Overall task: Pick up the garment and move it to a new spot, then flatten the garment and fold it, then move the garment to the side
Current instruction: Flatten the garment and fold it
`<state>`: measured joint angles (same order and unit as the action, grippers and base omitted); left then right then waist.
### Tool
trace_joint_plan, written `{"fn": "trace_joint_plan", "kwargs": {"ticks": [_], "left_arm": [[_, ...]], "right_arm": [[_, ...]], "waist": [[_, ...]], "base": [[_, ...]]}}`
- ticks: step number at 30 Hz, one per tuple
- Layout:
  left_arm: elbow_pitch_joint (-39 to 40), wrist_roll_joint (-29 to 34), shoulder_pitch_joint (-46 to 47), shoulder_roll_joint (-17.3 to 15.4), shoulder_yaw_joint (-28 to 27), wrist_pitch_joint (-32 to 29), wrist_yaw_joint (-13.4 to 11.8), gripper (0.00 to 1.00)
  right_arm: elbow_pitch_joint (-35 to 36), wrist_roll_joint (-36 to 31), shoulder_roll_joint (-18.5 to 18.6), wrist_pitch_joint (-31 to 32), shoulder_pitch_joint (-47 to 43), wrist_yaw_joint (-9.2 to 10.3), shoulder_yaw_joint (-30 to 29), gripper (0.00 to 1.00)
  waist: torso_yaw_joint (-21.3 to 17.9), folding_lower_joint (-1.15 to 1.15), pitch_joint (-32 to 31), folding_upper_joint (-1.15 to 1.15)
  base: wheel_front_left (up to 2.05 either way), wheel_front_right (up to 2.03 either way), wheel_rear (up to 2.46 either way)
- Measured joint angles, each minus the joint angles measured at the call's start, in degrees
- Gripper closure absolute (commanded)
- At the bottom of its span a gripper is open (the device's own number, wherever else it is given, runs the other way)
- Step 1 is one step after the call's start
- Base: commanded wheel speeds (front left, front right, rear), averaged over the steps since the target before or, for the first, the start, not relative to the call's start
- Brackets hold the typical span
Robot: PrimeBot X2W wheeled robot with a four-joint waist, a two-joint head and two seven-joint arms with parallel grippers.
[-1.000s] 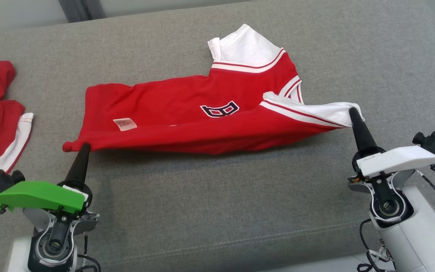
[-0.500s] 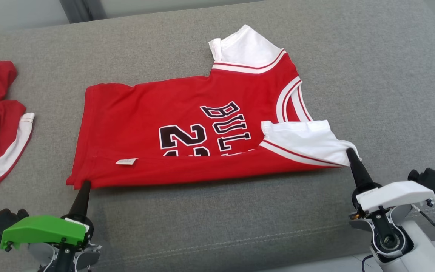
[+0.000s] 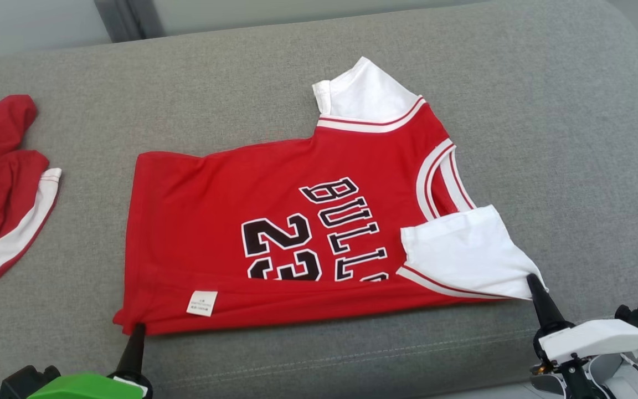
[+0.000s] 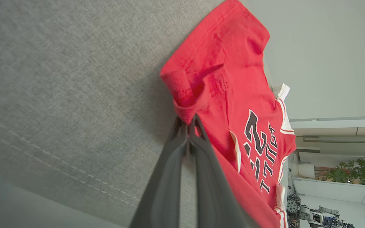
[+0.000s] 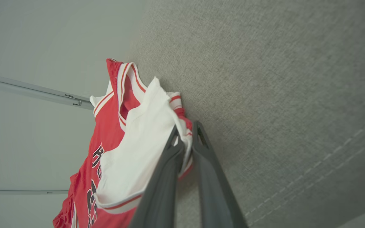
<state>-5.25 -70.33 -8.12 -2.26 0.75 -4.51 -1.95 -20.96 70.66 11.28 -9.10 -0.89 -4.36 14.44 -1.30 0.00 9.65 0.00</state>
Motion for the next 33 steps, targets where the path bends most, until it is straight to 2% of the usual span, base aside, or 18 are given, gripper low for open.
{"fn": "trace_joint_plan", "kwargs": {"ticks": [7, 19, 20, 21, 22, 23, 24, 26, 27, 33], "left_arm": [[-2.19, 0.09, -2.11, 0.29, 1.49, 2.36, 1.4, 1.0], [-5.65, 0.08, -3.0, 0.35, 2.87, 4.36, 2.0, 1.0], [-5.8, 0.07, -2.96, 0.35, 2.97, 4.67, 2.0, 0.92], [-6.04, 0.07, -2.84, 0.35, 3.02, 4.81, 1.99, 0.64], [-6.3, 0.07, -2.77, 0.35, 3.03, 5.06, 1.99, 0.45], [-6.54, 0.07, -2.69, 0.34, 2.99, 5.45, 1.99, 0.16], [-6.82, 0.07, -2.66, 0.25, 2.93, 5.8, 1.96, 0.0], [-7.25, 0.07, -2.64, 0.14, 2.91, 6.09, 1.88, 0.0], [-7.33, 0.05, -2.63, 0.05, 2.92, 6.17, 1.88, 0.0], [-7.5, -0.08, -2.41, -0.01, 3.02, 6.71, 1.88, 0.0]], "right_arm": [[-0.13, -0.2, 0.58, -0.45, -1.83, 0.87, -0.34, 1.0], [0.07, -1.68, 0.57, -1.26, -2.0, 1.35, 0.58, 1.0], [0.09, -2.05, 0.57, -1.46, -2.0, 1.44, 0.76, 1.0], [0.15, -2.24, 0.57, -1.46, -2.0, 1.44, 0.89, 0.85], [0.22, -2.33, 0.55, -1.51, -1.99, 1.44, 1.0, 0.66], [0.27, -2.46, 0.56, -1.66, -1.98, 1.47, 1.02, 0.55], [0.27, -2.77, 0.67, -1.88, -1.98, 1.51, 1.03, 0.4], [0.36, -3.19, 0.78, -1.97, -1.98, 1.52, 1.19, 0.08], [0.4, -3.21, 0.76, -1.97, -1.98, 1.52, 1.31, 0.0], [0.93, -3.23, 0.51, -2.31, -1.99, 1.52, 1.35, 0.0]], "waist": [[1.01, 0.0, -0.03, 0.0], [1.59, 0.0, 0.29, 0.0], [1.61, 0.0, 0.32, 0.0], [1.62, 0.0, 0.35, 0.0], [1.61, 0.0, 0.37, 0.0], [1.58, 0.0, 0.38, 0.0], [1.54, 0.0, 0.39, 0.0], [1.43, 0.0, 0.4, 0.0], [1.36, 0.0, 0.39, 0.0], [0.88, 0.0, 0.25, 0.0]], "base": [[0.0, 0.0, 0.0], [0.0, 0.0, 0.0], [0.0, 0.0, 0.0], [0.0, 0.0, 0.0], [0.0, 0.0, 0.0], [0.0, 0.0, 0.0], [0.0, 0.0, 0.0], [0.0, 0.0, 0.0], [0.0, 0.0, 0.0], [0.0, 0.0, 0.0]]}}
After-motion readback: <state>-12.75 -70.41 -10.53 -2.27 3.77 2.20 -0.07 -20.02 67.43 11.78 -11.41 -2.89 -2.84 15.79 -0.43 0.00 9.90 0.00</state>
